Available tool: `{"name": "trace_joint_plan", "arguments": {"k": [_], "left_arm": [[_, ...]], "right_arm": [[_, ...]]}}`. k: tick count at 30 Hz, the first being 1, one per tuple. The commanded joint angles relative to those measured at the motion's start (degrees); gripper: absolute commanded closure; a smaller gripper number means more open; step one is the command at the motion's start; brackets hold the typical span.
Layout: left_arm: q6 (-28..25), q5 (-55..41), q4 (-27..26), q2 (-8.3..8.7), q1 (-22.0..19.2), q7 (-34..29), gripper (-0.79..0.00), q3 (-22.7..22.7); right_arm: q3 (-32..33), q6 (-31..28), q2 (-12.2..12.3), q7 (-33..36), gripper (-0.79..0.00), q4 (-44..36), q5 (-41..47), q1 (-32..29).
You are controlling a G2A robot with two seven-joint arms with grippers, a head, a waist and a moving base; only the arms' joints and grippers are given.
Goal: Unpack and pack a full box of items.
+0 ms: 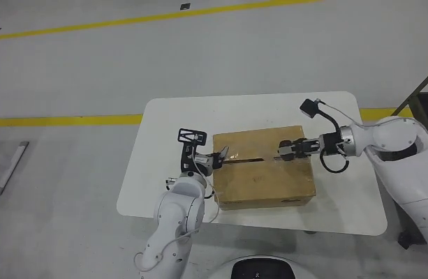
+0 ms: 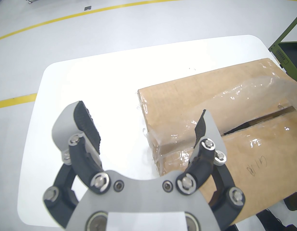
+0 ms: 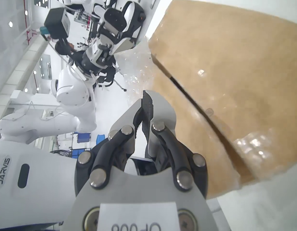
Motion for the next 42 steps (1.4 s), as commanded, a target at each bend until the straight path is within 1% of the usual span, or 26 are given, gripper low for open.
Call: {"name": "trace_joint_plan", "arguments": {"k": [1, 3, 7, 8, 9, 10, 11, 12, 13, 14, 15, 17, 18, 19, 20, 21, 22, 23, 26, 33, 39, 42], "left_arm": [[0.1, 0.0, 0.2, -0.04, -0.2, 0.1, -0.785, 0.2], [0.3, 0.0, 0.5, -0.10, -0.5, 0.2, -0.785, 0.4], [0.4, 0.0, 1.2, -0.21, -1.1, 0.4, -0.785, 1.1], [0.4, 0.0, 1.3, -0.24, -1.2, 0.4, -0.637, 1.2], [0.3, 0.0, 1.5, -0.27, -1.3, 0.5, -0.514, 1.4], [0.2, 0.0, 1.8, -0.29, -1.4, 0.3, -0.372, 1.6], [0.2, 0.0, 1.9, -0.31, -1.5, 0.3, -0.305, 1.7], [0.1, 0.0, 2.0, -0.33, -1.6, 0.1, -0.268, 1.8], [0.0, 0.0, 2.1, -0.34, -1.7, -0.1, -0.200, 1.9], [-0.2, 0.0, 2.1, -0.35, -1.7, -0.2, -0.151, 2.1], [-0.3, 0.0, 2.1, -0.37, -1.8, -0.3, -0.132, 2.2], [-0.5, -0.2, 2.1, -0.40, -1.8, -0.6, -0.126, 2.5], [-0.6, -0.3, 2.0, -0.42, -1.8, -0.7, -0.102, 2.5], [-0.9, -0.3, 2.0, -0.42, -1.9, -0.8, -0.031, 2.7], [-1.1, -0.5, 2.0, -0.43, -1.8, -0.9, -0.003, 2.8], [-1.3, -0.6, 2.0, -0.44, -1.8, -1.0, -0.028, 2.9], [-1.5, -0.7, 1.9, -0.45, -1.8, -1.1, -0.028, 3.0], [-1.7, -0.7, 1.9, -0.45, -1.8, -1.1, -0.012, 3.1], [-2.0, -0.8, 1.8, -0.45, -1.8, -1.3, 0.000, 3.2], [-2.0, -0.9, 1.9, -0.49, -2.0, -1.5, 0.000, 3.4], [-2.7, -5.8, 1.6, -0.73, -2.3, -2.4, 0.000, 3.5], [-5.0, -9.2, 1.8, -0.79, -2.8, -4.0, 0.000, 3.9]], "right_arm": [[0.4, 0.2, 0.5, 2.9, 0.000, -0.6, -1.7, -0.2], [0.6, -0.8, 1.1, 4.8, 0.000, -1.4, -5.4, -0.2], [0.9, -1.9, 1.7, 5.3, 0.000, -2.2, -10.2, -0.4], [0.9, -2.1, 1.9, 5.3, 0.000, -2.5, -10.7, -0.3], [0.9, -2.6, 2.0, 5.4, 0.000, -2.7, -11.5, -0.2], [0.9, -2.6, 2.1, 5.2, 0.000, -2.7, -12.2, -0.1], [0.7, -2.8, 2.2, 5.1, 0.000, -2.7, -13.1, 0.1], [0.5, -3.1, 2.3, 5.0, 0.000, -2.7, -14.2, 0.4], [0.2, -3.2, 2.3, 4.9, 0.000, -2.7, -14.7, 0.5], [-0.1, -3.4, 2.4, 4.9, 0.000, -2.6, -15.2, 0.7], [-0.4, -3.7, 2.5, 5.0, 0.000, -2.6, -16.1, 1.1], [-0.8, -4.0, 2.5, 4.3, 0.000, -2.2, -16.6, 1.7], [-1.1, -4.2, 2.5, 4.5, 0.000, -2.1, -16.9, 2.0], [-1.6, -4.6, 2.6, 4.7, 0.000, -1.9, -18.1, 2.7], [-1.9, -5.0, 2.6, 4.6, 0.000, -1.8, -18.9, 3.3], [-2.3, -5.3, 2.6, 4.6, 0.000, -1.6, -19.5, 3.8], [-2.9, -5.8, 2.6, 4.7, 0.000, -1.6, -20.1, 4.5], [-3.4, -6.1, 2.6, 4.8, 0.000, -1.5, -20.3, 5.1], [-4.5, -6.3, 2.5, 4.7, 0.000, -1.0, -20.1, 6.7], [-6.7, -7.0, 2.4, 4.2, 0.000, 1.5, -20.4, 8.8], [-7.7, -7.1, 2.6, 3.7, 0.000, 2.9, -21.6, 9.2], [-7.7, -7.1, 2.9, 3.5, 0.000, 3.1, -21.7, 9.2]]}}
